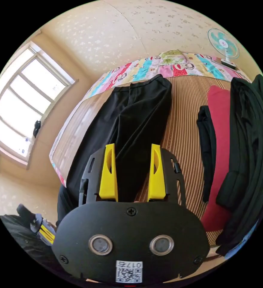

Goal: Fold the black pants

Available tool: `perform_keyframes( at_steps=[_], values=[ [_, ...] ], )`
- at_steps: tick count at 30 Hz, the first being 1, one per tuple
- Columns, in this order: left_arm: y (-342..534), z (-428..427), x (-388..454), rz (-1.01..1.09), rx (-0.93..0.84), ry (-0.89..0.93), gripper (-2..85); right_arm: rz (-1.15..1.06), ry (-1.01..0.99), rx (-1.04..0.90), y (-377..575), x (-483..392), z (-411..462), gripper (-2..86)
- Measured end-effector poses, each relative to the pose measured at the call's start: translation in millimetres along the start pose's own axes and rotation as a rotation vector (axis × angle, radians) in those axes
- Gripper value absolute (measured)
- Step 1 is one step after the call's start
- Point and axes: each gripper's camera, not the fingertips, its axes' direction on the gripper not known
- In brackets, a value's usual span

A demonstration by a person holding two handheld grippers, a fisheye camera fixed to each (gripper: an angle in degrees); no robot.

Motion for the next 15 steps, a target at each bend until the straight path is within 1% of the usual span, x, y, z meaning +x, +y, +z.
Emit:
perform_keyframes(
  at_steps=[1,2,6,9,11,12,13,14,15],
  values=[
    [1,-1,0,-0.003,0.007,0.007,-0.7,0.032,0.078,-0.023,-22,0,19,15.7],
    [5,-5,0,-0.010,0.022,0.022,-0.7,0.056,0.102,-0.044,-39,0,35,15.6],
    [20,-25,-6,-0.013,0.078,0.059,-0.8,0.109,0.107,-0.076,-79,-6,64,13.2],
    [34,-48,-14,-0.012,0.129,0.108,-0.8,0.092,0.253,-0.053,-103,-38,65,4.8],
    [46,-67,-21,-0.031,0.171,0.108,-0.8,-0.075,0.444,0.021,-116,-105,61,2.9],
    [56,-80,-26,-0.054,0.201,0.104,-0.8,-0.126,0.480,0.062,-117,-125,59,2.5],
    [62,-88,-28,-0.066,0.217,0.102,-0.8,-0.218,0.521,0.137,-117,-165,55,1.9],
    [74,-105,-31,-0.085,0.254,0.086,-0.8,-0.284,0.505,0.194,-117,-202,53,1.4],
    [88,-122,-34,-0.107,0.288,0.063,-0.9,-0.307,0.472,0.221,-117,-220,51,1.2]
  ],
)
